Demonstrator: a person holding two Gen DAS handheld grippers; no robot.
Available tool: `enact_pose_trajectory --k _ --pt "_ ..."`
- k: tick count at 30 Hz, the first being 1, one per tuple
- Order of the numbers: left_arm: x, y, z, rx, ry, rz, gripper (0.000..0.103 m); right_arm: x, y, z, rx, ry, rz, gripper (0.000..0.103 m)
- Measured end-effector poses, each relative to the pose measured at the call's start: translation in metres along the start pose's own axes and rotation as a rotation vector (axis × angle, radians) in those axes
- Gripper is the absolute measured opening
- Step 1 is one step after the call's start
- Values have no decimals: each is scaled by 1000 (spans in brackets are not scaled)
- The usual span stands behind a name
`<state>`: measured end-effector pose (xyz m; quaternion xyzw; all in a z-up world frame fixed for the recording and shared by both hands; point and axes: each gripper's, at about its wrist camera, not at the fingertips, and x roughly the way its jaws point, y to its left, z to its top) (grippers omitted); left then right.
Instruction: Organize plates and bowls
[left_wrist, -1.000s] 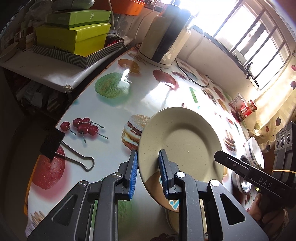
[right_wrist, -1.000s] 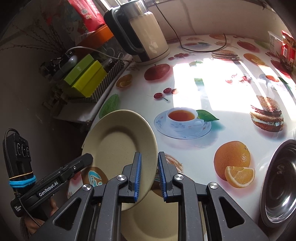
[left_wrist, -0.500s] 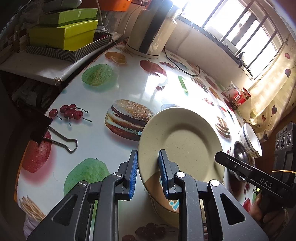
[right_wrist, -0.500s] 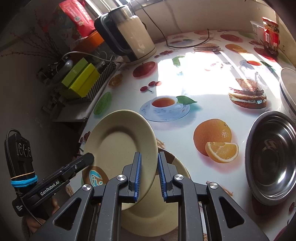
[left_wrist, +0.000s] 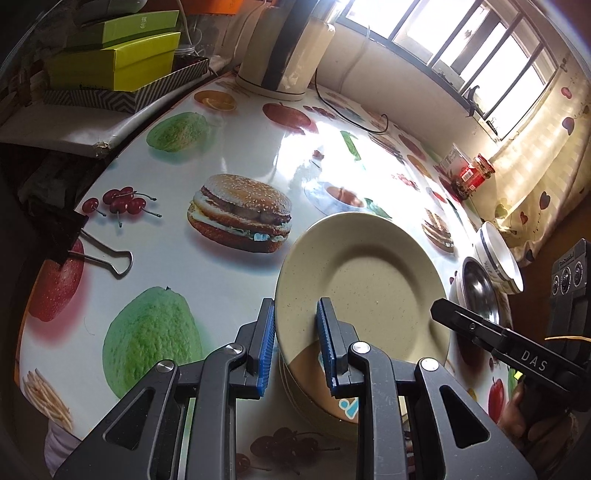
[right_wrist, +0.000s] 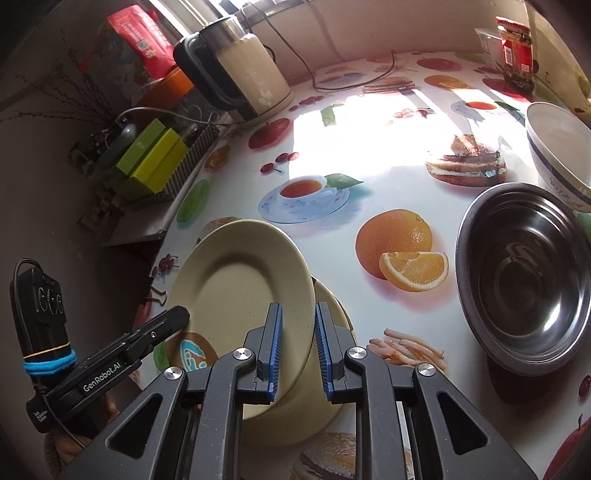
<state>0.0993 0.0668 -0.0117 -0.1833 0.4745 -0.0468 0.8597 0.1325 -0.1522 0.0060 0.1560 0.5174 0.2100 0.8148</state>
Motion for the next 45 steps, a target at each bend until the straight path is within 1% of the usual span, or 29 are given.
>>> enact_pose_trajectory --k 25,45 --pt "12 -4 -8 17 34 24 24 6 -12 -12 15 22 -9 18" --pt "16 -7 -11 37 42 36 24 1 -13 -19 2 14 -24 18"
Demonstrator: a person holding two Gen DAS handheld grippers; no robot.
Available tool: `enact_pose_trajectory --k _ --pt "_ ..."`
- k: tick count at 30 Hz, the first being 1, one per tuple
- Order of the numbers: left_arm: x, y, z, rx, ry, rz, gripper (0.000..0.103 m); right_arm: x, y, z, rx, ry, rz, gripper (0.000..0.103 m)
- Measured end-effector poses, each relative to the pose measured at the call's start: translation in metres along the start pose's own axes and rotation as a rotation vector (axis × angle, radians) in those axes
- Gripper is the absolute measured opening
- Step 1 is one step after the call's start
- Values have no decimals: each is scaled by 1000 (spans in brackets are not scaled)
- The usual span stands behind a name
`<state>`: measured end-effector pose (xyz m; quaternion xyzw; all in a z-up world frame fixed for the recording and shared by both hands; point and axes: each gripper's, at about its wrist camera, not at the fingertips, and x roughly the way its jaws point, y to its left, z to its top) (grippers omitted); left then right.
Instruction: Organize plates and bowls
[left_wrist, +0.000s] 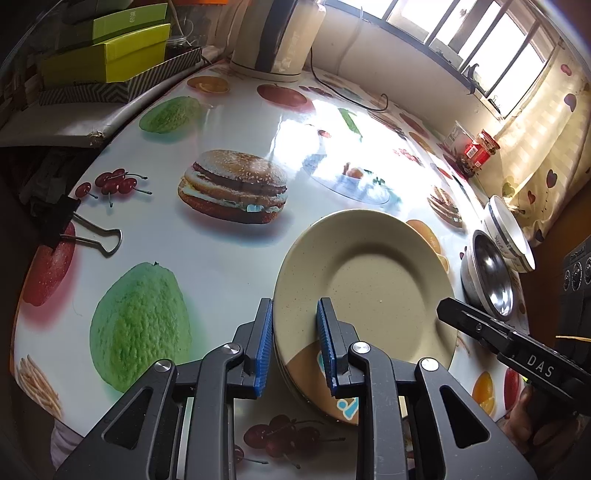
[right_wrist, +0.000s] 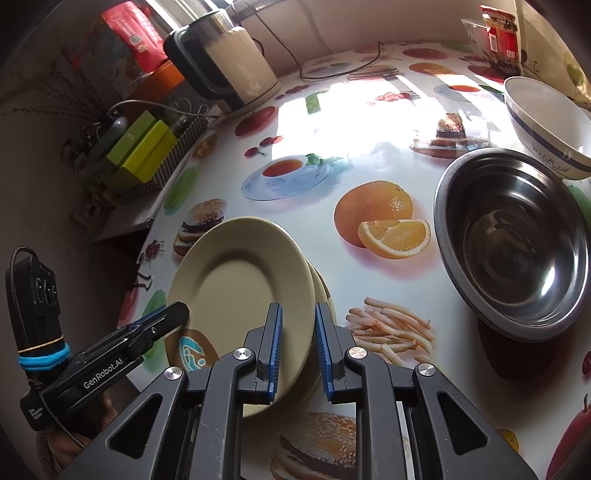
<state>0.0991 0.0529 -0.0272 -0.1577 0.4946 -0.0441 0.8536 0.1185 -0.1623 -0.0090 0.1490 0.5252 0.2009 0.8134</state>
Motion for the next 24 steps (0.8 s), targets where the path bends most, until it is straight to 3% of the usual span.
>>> enact_pose_trajectory --k 24 --pt "0 -1 -1 5 -1 10 24 -3 3 -4 -46 -19 -39 19"
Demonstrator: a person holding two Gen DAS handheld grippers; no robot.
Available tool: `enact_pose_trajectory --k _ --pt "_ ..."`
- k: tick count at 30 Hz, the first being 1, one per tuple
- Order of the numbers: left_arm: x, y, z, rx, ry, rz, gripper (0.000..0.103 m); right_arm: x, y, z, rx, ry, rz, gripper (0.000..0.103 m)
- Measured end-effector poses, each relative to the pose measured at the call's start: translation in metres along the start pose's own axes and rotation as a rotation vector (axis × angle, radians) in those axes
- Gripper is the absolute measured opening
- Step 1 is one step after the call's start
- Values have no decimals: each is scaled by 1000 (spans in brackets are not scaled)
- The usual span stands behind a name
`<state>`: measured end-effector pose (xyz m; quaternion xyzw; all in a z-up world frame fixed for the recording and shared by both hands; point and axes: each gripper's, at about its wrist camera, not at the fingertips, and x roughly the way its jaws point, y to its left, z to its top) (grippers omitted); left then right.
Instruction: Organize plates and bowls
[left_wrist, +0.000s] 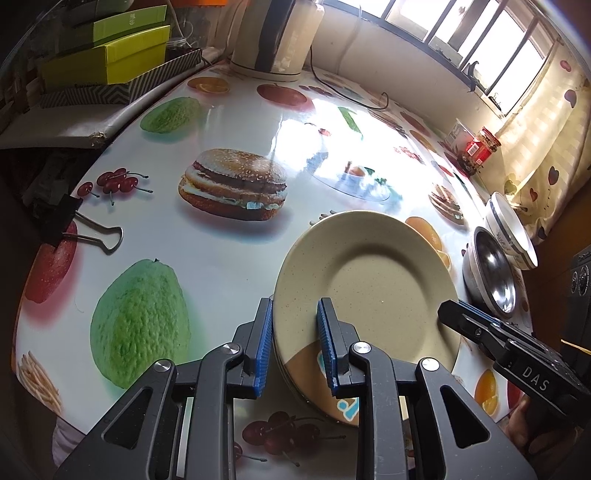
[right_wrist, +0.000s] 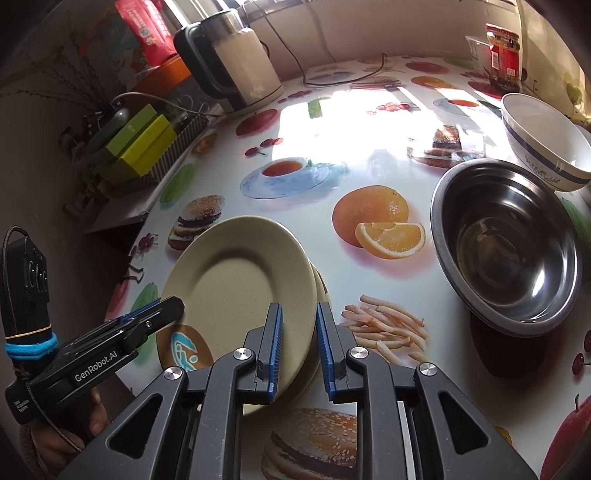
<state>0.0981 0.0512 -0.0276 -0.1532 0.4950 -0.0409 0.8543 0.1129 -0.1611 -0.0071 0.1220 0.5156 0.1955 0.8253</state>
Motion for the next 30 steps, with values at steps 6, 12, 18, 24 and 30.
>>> enact_pose_trajectory --k 6,12,18,24,30 --pt "0 1 0 4 -3 4 24 0 0 0 -5 -3 -5 20" --pt "0 0 0 8 -2 7 25 0 1 -1 1 -6 0 20" --pt "0 -1 0 15 -5 12 28 -2 0 -1 4 -8 -10 22" --pt "1 2 1 9 -1 20 36 -2 -3 1 11 -5 -6 30" --pt "-3 -3 0 24 -20 58 43 0 -2 1 18 -9 -10 34"
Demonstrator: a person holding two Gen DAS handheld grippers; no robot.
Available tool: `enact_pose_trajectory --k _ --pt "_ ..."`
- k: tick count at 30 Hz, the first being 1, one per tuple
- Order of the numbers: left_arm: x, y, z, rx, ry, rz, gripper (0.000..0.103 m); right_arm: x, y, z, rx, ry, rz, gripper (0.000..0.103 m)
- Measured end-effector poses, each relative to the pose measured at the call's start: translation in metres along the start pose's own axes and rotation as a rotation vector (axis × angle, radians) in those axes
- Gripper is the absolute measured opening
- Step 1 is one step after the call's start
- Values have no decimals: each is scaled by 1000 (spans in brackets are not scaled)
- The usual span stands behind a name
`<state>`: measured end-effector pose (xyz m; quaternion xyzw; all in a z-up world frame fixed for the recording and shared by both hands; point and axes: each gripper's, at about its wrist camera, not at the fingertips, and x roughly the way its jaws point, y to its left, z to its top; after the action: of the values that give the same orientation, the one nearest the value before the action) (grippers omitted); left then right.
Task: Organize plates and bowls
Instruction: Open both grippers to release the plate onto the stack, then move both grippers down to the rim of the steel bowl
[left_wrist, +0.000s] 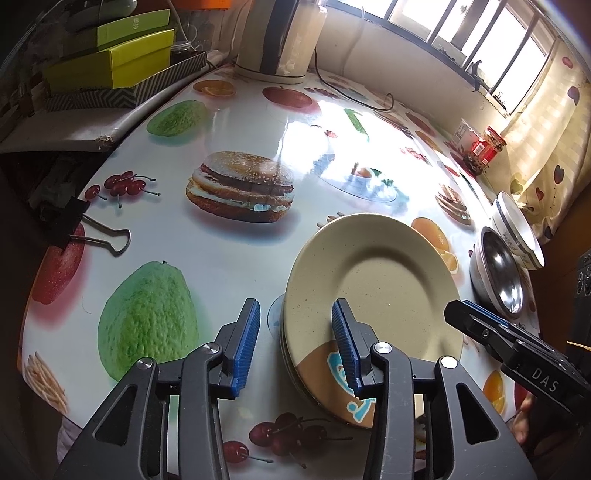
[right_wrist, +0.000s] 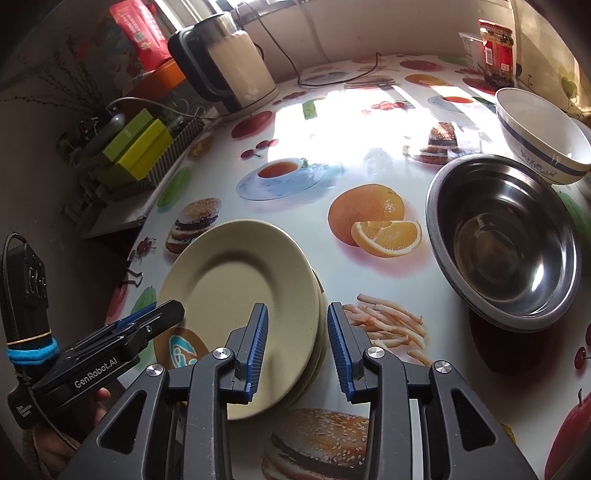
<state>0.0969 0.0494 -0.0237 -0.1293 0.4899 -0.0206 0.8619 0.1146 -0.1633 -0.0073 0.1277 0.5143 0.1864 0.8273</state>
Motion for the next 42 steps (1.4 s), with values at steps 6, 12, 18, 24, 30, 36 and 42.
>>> enact_pose_trajectory --k 6,12,18,24,30,36,42 --pt "-14 -6 3 30 -48 28 48 -6 1 -2 -1 -23 -12 35" --pt "-27 -17 7 84 -96 63 49 -18 3 -1 -18 -60 -16 39" --pt "-35 -30 12 121 -122 68 49 -30 1 3 -19 -86 -35 40" --pt "-41 -51 16 176 -145 50 49 -48 -7 4 -28 -125 -67 42" --pt "-34 -75 23 218 -129 -34 49 -70 -24 3 -12 -167 -118 45" --pt "-24 -99 27 254 -110 -102 49 -85 -45 0 33 -191 -167 45" --pt "-18 -119 32 285 -94 -164 49 -98 -66 -5 69 -206 -217 45"
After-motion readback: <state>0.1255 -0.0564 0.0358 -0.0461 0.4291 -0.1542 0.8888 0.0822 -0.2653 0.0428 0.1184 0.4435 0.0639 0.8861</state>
